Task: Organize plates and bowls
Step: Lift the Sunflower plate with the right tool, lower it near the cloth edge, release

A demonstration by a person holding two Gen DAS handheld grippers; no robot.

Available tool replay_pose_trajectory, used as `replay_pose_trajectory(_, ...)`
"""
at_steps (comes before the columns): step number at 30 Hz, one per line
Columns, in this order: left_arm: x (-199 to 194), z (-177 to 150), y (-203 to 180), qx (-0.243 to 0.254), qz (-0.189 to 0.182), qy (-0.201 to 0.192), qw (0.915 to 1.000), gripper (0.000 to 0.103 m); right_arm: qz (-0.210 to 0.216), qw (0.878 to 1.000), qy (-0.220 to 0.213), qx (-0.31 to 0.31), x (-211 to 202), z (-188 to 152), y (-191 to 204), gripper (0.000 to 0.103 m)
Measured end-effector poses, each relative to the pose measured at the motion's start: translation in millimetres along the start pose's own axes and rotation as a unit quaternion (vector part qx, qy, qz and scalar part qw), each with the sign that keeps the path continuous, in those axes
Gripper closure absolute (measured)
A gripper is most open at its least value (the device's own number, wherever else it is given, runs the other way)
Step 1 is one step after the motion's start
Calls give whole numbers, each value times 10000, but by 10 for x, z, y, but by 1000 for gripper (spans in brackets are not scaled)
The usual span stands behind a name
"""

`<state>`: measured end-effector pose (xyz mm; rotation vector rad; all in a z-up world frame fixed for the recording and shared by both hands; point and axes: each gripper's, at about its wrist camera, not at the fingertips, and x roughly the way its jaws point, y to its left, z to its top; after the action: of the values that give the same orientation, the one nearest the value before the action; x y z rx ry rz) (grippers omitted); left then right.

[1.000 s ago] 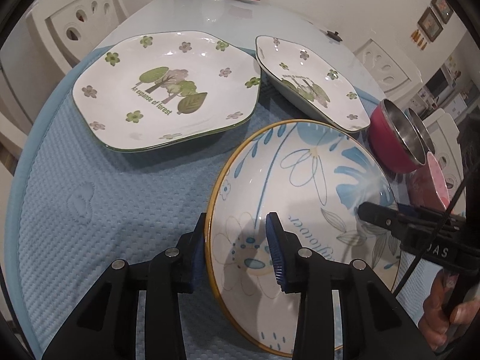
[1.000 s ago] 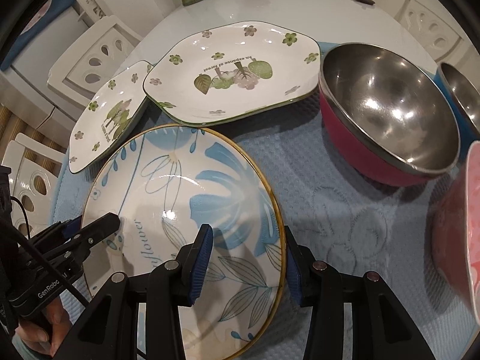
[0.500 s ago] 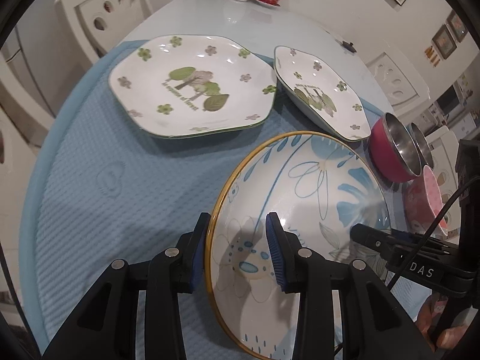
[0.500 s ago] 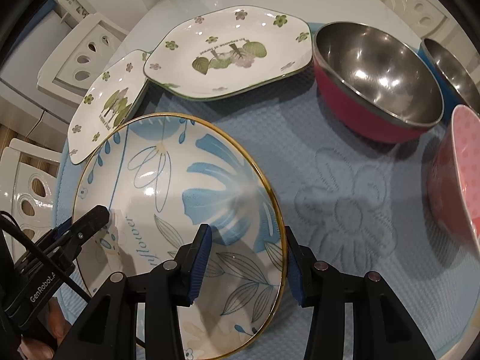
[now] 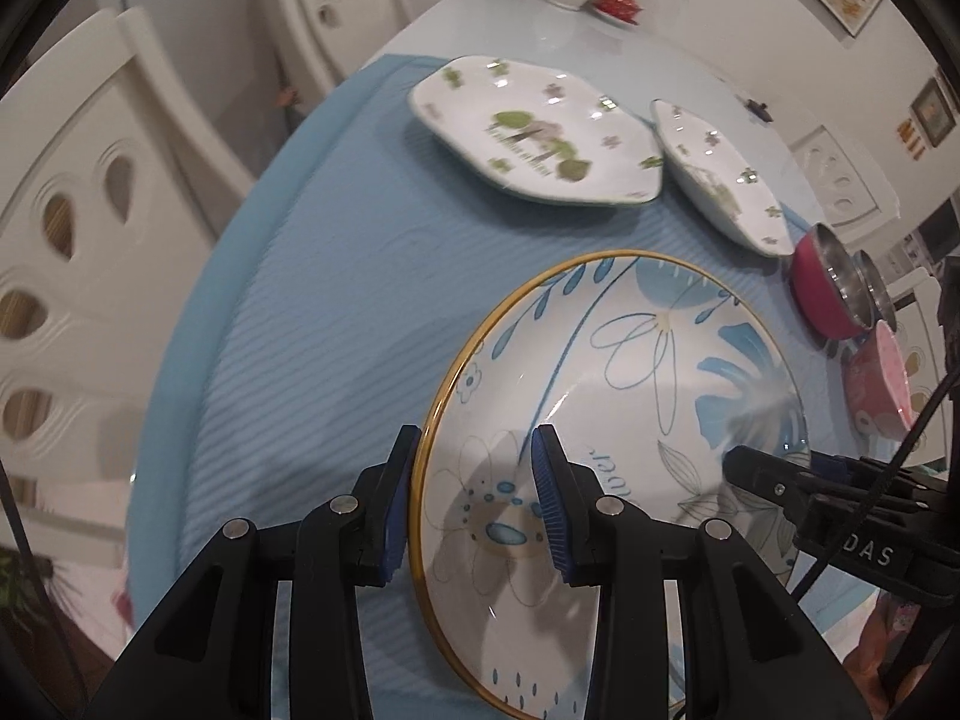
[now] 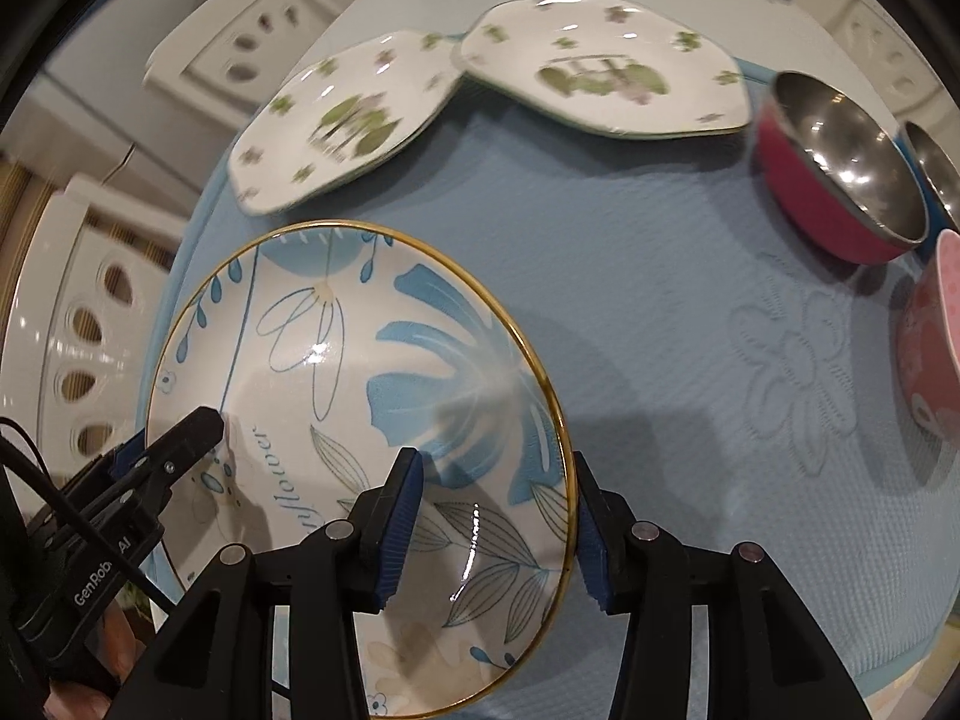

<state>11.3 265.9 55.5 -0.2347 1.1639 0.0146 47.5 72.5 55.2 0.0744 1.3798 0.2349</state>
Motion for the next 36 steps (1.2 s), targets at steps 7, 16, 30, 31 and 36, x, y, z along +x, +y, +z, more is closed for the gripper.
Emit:
replay_pose_trajectory(7, -48, -224, 92, -69, 102, 73, 9999, 70, 51, 9997, 194, -124, 103, -164, 94, 57)
replay_pose_trajectory(16, 23, -425, 200, -299, 62, 175, 9994, 70, 129, 9992, 381, -78, 278, -288, 92, 57)
replay_pose_trajectory(30, -310, -587, 267, -319, 185, -308, 9988, 69, 352, 9993, -39, 74, -133, -614, -129, 57)
replay_pose_trajectory(31, -349, -605, 262, -362, 173, -345, 9986, 69, 369, 9992, -98, 86, -195, -650, -151, 57)
replay_pose_trajectory(36, -631, -739, 62, -319, 118, -654, 9973, 68, 484, 9979, -419, 71, -515, -781, -196, 56)
